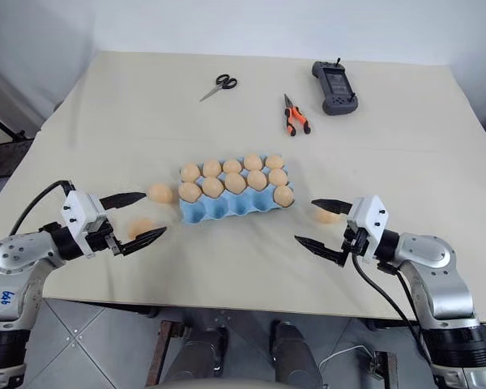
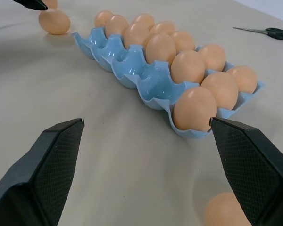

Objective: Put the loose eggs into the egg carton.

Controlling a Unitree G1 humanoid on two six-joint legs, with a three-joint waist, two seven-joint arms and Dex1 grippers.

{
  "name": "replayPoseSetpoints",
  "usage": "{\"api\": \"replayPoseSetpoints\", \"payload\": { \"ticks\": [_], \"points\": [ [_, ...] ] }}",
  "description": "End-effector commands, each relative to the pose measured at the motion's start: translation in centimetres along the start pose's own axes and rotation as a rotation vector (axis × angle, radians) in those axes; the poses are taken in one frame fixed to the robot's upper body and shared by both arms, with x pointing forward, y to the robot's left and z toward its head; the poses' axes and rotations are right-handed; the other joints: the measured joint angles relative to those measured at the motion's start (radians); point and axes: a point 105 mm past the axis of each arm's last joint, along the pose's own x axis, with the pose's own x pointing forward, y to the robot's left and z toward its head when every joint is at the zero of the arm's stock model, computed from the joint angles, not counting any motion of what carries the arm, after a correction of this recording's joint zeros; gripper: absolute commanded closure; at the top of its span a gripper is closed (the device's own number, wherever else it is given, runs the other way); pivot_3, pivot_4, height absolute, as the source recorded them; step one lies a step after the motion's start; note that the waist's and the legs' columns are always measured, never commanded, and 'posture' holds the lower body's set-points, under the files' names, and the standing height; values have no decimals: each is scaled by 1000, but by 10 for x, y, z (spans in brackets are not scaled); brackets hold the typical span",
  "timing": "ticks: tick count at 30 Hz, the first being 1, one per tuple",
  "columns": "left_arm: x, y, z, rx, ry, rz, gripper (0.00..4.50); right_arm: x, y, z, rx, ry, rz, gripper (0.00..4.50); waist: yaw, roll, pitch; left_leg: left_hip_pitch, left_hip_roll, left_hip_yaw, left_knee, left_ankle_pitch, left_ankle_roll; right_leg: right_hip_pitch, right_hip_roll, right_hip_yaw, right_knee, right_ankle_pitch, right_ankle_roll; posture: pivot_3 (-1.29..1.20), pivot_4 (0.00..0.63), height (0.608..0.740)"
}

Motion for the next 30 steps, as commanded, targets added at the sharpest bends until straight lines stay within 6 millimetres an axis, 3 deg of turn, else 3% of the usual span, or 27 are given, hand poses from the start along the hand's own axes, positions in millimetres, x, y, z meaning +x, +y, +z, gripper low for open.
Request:
{"api": "replayPoseSetpoints", "payload": {
  "ticks": [1,7,9,12,16,19,27,30],
  "points": [
    [-1,6,8,22,-15,1,0,-6,-4,14,-55,-37,-45,38,0,0,0,0,0,0,0,0,0,0,0,0,0,0,0,0,150,740],
    [17,-13,12,-14,-46,-127,0,-24,-14,11,-36,-11,-165,38,1,0,0,0,1,0,1,0,0,0,1,2,0,0,0,0,150,740],
    [28,-33,14,-38,-55,-256,0,-49,-21,2,-18,45,-255,38,8,0,0,0,1,1,1,0,0,0,1,3,0,0,0,0,150,740],
    [39,-47,22,-66,-94,-353,0,-76,-23,-13,30,113,-325,38,18,0,0,0,1,2,1,-1,1,0,2,4,0,0,1,0,150,740],
    [50,-62,23,-64,-105,-441,0,-88,-21,-23,54,149,-343,38,19,0,0,1,2,4,3,-1,1,1,3,4,0,1,0,0,150,740],
    [56,-65,20,-65,-103,-451,0,-84,-24,-28,52,164,-326,38,9,0,0,4,4,8,3,-1,1,3,6,9,0,1,-2,0,150,740],
    [61,-57,15,-64,-104,-408,0,-43,-54,-33,19,196,-181,38,-12,-2,1,7,7,30,4,1,4,3,11,24,0,3,-8,0,150,740],
    [60,-56,17,-60,-111,-392,0,-22,-64,-36,17,200,-117,38,-11,-2,1,7,6,30,6,1,4,1,10,25,0,11,5,0,150,740]
  ]
}}
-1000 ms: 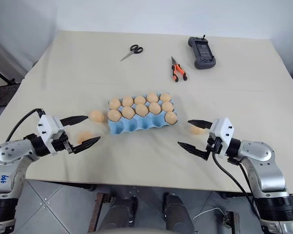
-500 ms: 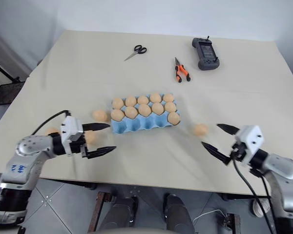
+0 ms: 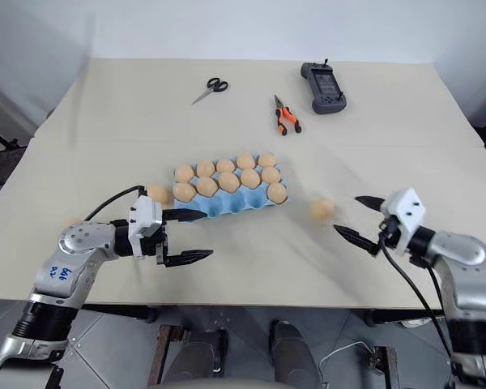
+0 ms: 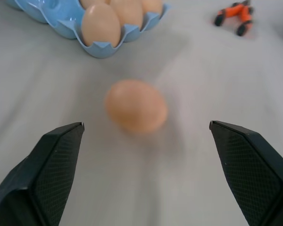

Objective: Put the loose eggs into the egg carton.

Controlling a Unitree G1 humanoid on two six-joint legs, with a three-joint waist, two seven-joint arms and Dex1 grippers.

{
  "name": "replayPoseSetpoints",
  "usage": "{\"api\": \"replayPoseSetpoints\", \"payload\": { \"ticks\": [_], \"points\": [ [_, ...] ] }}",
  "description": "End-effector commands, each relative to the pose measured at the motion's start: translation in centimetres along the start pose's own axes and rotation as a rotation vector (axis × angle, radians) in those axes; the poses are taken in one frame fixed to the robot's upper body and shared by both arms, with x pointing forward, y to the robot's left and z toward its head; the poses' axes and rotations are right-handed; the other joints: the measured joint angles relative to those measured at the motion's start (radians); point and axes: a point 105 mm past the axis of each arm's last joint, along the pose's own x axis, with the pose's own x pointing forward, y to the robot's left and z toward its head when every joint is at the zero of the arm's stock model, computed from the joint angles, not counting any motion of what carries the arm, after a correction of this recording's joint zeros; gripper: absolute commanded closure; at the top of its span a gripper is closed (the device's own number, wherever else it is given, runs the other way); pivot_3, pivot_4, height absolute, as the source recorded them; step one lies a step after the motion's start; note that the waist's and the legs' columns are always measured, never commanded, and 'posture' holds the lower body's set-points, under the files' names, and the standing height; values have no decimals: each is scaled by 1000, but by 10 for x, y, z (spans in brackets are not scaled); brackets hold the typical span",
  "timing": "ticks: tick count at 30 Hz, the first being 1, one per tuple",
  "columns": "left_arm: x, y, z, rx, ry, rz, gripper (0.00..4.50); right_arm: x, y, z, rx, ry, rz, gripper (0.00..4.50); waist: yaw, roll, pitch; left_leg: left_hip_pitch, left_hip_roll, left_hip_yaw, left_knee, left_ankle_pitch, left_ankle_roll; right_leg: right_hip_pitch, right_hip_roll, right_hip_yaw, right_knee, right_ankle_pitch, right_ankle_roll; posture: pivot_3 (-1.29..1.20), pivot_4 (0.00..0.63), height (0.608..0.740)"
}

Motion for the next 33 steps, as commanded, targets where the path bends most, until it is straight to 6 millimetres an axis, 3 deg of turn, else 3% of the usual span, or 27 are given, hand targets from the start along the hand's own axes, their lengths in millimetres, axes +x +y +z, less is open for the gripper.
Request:
{"api": "replayPoseSetpoints", "payload": {
  "ticks": [1,7,10,15,17,20,27,33],
  "points": [
    [-4,3,7,35,-16,29,0,16,-5,0,-21,10,64,38,2,0,0,0,0,0,0,0,0,0,0,0,0,0,0,0,150,740],
    [-7,-1,7,37,-15,44,0,45,-8,-3,-12,19,151,38,3,0,0,-1,0,0,0,-1,1,-2,-1,0,0,0,0,0,150,740],
    [-9,1,10,43,-18,61,0,54,-5,-5,2,18,186,678,3,0,0,-2,0,0,0,-1,1,-2,-1,0,0,0,0,0,150,740],
    [-11,3,14,39,-33,79,0,57,-8,-1,-31,-8,191,2242,4,0,0,-2,0,0,0,-1,1,-2,-1,0,0,1,1,0,150,740],
    [-13,5,14,40,-38,99,0,56,-6,5,-46,-22,207,2340,4,0,0,-2,-1,0,0,-1,1,-2,-2,0,0,1,1,0,150,740],
    [-20,11,13,41,-40,158,0,58,4,23,-72,-77,261,2340,0,0,0,-1,-1,-1,0,-1,1,-2,-1,0,0,1,1,0,150,740],
    [-59,22,6,2,-31,351,0,87,59,102,0,-323,451,2340,-25,0,0,0,1,-3,0,-2,0,-4,0,4,3,1,1,0,150,740],
    [-66,17,5,-15,-19,395,0,135,81,119,-26,-316,417,2340,-18,0,0,-2,2,-3,0,-2,0,-6,-1,4,2,2,0,0,150,740]
  ]
}}
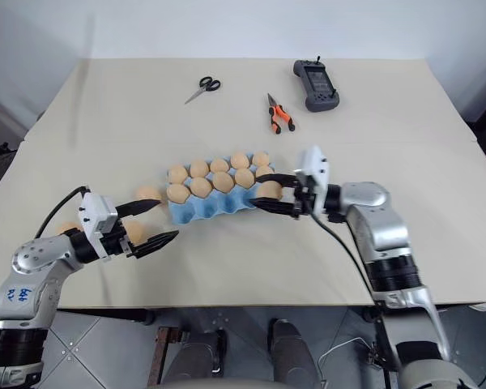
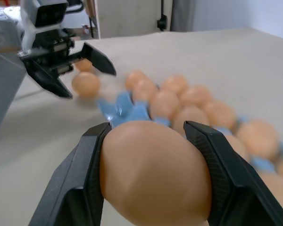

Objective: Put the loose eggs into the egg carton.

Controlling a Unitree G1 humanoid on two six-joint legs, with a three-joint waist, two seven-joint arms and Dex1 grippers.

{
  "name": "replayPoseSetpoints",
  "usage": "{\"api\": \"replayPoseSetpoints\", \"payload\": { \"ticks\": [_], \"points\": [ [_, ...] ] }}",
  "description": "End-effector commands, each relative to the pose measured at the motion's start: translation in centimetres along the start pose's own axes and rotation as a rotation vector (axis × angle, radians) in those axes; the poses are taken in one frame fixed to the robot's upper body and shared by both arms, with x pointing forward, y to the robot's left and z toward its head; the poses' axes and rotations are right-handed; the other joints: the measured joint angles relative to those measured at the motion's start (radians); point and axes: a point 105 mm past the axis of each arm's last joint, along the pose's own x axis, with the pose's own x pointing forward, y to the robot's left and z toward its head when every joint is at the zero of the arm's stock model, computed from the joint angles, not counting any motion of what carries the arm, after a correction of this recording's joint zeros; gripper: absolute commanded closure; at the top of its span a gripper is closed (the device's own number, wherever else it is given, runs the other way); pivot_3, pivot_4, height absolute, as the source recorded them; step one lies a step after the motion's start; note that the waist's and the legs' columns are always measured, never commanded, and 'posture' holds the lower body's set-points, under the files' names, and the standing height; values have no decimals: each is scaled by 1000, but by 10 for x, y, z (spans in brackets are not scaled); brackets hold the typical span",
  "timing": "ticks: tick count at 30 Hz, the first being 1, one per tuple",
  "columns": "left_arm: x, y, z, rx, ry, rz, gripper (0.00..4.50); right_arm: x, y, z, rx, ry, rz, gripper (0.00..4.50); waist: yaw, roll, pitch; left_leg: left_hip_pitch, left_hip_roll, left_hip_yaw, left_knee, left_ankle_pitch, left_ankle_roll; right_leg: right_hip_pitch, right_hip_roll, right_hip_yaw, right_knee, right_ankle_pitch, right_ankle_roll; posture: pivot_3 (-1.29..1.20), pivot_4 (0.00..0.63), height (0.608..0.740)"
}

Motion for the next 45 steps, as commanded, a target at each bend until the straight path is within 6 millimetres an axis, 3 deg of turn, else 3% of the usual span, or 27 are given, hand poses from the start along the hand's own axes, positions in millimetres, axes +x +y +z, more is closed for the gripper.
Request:
{"api": "replayPoseSetpoints", "payload": {
  "ticks": [1,4,9,11,16,20,24,27,30,33,36,45],
  "points": [
    [-1,-2,17,46,-42,7,0,20,-8,3,-58,15,-48,2340,4,0,0,-1,0,0,0,0,0,0,0,0,0,0,0,0,150,740],
    [0,-4,19,46,-44,9,0,26,-12,-4,-68,22,-65,2340,10,0,0,-2,-1,-1,0,0,1,0,-2,-2,-1,0,0,0,150,740],
    [2,-7,23,56,-48,11,0,25,-16,-7,-86,20,-67,710,3,0,0,-3,-1,2,-1,-4,3,-2,-3,-2,-2,1,1,0,150,740],
    [-3,-4,25,62,-48,26,0,11,-13,-2,-95,16,-43,32,2,0,0,-4,-1,3,-1,-5,3,-5,-3,-3,0,1,1,0,150,740],
    [-12,0,20,60,-25,59,0,-23,-8,0,-117,27,-38,32,1,0,0,-8,1,4,-1,-7,2,-12,-2,-4,3,1,1,0,150,740],
    [-24,1,14,61,8,83,0,-53,8,-3,-145,31,-8,32,2,0,0,-8,2,6,-1,-8,2,-11,-2,-4,1,1,1,0,150,740],
    [-57,8,1,63,80,175,0,-88,28,-19,-170,106,25,32,1,0,0,-7,3,9,-1,-8,3,-11,-2,-3,-1,1,1,0,150,740],
    [-85,11,-7,43,113,267,0,-103,34,-27,-125,145,15,32,0,0,0,-6,4,12,-1,-8,4,-10,-2,-2,-1,0,0,0,150,740],
    [-107,8,-15,-1,139,330,0,-108,38,-28,-107,128,1,32,0,-1,0,-3,5,15,0,-8,4,-8,0,0,-1,0,-1,0,150,740],
    [-113,0,-19,-59,130,358,0,-107,40,-28,-109,105,-4,32,1,-1,0,-1,7,16,4,-8,4,-5,1,1,-2,-1,-2,0,150,740],
    [-104,-9,-20,-86,123,321,0,-99,42,-19,-132,43,4,32,2,-1,0,-1,7,16,8,-8,4,-2,1,1,-3,-8,-16,0,150,740],
    [-75,5,-24,-64,116,316,0,-86,49,-11,-172,-17,72,32,4,-1,0,0,9,16,12,-10,9,7,0,0,-12,-4,-14,0,150,740]
  ]
}}
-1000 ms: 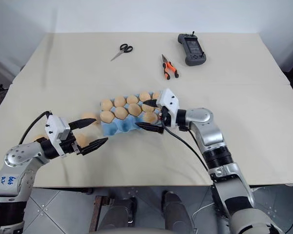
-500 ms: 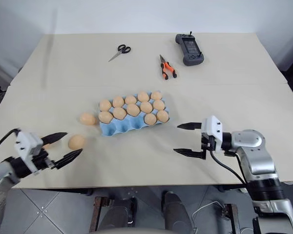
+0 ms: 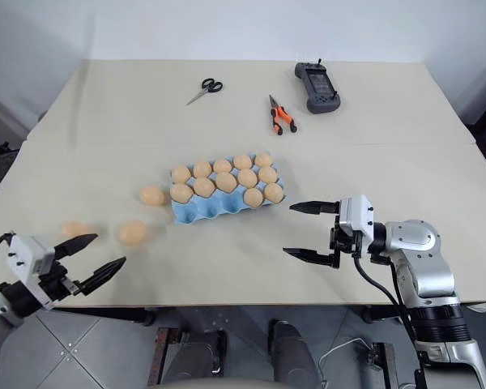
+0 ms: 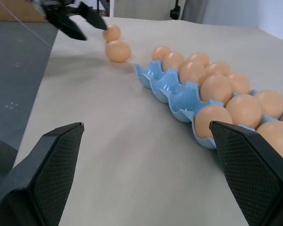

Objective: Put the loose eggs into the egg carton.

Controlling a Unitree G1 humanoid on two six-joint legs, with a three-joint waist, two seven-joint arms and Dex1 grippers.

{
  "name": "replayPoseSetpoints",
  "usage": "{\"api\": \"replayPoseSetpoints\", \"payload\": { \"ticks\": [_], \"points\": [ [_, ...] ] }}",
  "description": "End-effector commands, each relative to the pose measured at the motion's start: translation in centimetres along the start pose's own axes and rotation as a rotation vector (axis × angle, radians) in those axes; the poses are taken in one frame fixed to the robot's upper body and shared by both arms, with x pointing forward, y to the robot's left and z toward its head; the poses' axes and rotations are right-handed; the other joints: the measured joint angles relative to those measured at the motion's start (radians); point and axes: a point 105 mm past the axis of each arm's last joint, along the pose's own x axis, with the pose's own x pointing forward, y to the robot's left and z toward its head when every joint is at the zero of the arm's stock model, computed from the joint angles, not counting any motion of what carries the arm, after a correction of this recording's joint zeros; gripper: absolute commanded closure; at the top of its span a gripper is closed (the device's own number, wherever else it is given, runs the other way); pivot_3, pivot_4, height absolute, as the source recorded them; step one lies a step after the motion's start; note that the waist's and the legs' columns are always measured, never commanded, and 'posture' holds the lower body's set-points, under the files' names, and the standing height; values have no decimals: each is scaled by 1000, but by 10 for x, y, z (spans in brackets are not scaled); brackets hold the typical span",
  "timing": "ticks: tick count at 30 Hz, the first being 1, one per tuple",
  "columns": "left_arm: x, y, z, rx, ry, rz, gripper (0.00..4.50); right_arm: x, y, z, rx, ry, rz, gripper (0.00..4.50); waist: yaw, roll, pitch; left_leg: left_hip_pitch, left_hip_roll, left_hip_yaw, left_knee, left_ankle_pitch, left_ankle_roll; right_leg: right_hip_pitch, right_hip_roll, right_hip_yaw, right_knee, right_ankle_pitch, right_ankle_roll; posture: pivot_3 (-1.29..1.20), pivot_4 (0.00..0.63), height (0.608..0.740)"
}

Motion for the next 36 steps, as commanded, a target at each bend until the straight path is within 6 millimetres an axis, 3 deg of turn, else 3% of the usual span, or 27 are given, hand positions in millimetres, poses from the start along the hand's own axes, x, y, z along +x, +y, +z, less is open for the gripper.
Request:
{"api": "replayPoseSetpoints", "payload": {
  "ticks": [1,4,11,14,19,25,27,36],
  "points": [
    [15,7,0,18,-6,23,0,11,3,17,-50,-72,44,32,0,0,0,0,0,0,0,0,0,0,0,0,0,0,0,0,150,740],
    [29,13,-4,40,1,42,0,19,13,16,-39,-93,99,32,-1,0,0,0,0,1,-1,-1,0,-2,0,-1,1,9,16,0,150,740],
    [48,10,-22,28,40,27,0,30,17,11,-15,-146,86,32,0,0,0,-1,2,1,-2,-7,-1,-4,-1,-2,2,9,16,0,150,740],
    [48,15,-24,18,53,43,588,32,18,12,-11,-182,65,0,1,0,0,-1,2,1,-2,-7,-1,-4,-2,-4,2,9,16,0,150,740],
    [49,19,0,26,-31,29,2149,29,18,10,2,-205,26,0,1,0,0,-1,2,1,-2,-7,-1,-4,-2,-4,2,9,15,0,150,740],
    [67,-5,41,94,-100,-164,2149,18,15,2,16,-189,-62,0,7,1,0,-1,2,1,-2,-7,-1,-4,-2,-4,2,8,15,0,150,740],
    [82,-13,54,128,-109,-235,2149,14,12,-2,24,-182,-121,0,10,1,-1,-1,2,1,-2,-7,-1,-4,-3,-4,1,8,15,0,150,740],
    [143,-44,75,184,-116,-444,2149,2,-6,-8,17,-189,-318,0,22,2,-1,-1,1,2,-1,-7,-1,-4,-1,-4,3,9,16,0,150,740]
  ]
}}
